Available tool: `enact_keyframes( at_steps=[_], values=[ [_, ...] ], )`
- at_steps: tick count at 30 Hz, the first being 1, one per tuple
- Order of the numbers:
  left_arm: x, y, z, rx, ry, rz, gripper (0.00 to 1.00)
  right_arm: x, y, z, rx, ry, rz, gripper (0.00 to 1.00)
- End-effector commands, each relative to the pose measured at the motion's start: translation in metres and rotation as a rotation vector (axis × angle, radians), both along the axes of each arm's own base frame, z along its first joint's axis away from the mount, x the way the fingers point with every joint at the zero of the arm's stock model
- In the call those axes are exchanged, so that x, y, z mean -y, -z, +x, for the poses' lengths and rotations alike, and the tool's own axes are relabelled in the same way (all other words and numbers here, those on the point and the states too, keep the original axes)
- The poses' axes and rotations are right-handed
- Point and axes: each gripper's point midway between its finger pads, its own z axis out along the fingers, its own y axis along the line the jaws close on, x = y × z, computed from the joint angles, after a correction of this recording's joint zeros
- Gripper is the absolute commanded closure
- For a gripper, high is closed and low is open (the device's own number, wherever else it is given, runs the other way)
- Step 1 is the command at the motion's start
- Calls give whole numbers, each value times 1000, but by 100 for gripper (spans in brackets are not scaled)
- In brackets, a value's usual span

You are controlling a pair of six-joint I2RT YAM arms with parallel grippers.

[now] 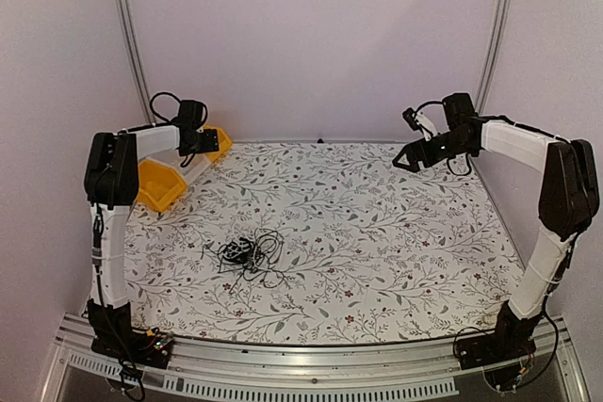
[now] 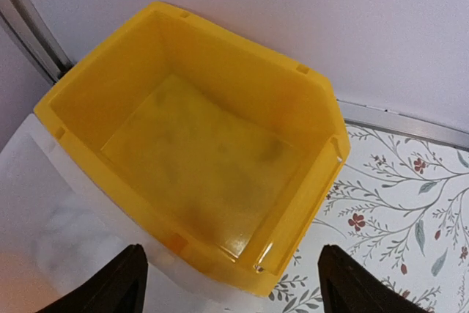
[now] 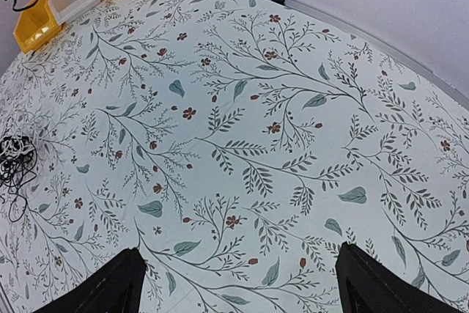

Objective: Untangle the cables

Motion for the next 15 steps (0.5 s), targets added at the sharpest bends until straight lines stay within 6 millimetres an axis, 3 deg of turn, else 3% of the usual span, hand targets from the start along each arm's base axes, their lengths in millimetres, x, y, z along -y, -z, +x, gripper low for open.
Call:
enact_keyframes(
  at_steps=[1,6,9,12,15],
  values=[
    [0,15,1,-12,4,-43,18,-2,2,-12,-15,-19,-3,6],
    [24,36,-7,-39,129,-121,25,0,8,-21,-30,-21,-8,5],
    [29,49,-17,-71,164,-133,26,0,6,-20,-26,-20,-7,5],
    [30,54,-24,-88,176,-143,29,-2,6,-18,-25,-21,-4,5],
    [46,50,-31,-92,246,-164,30,-3,7,-17,-28,-23,-3,5]
  ],
)
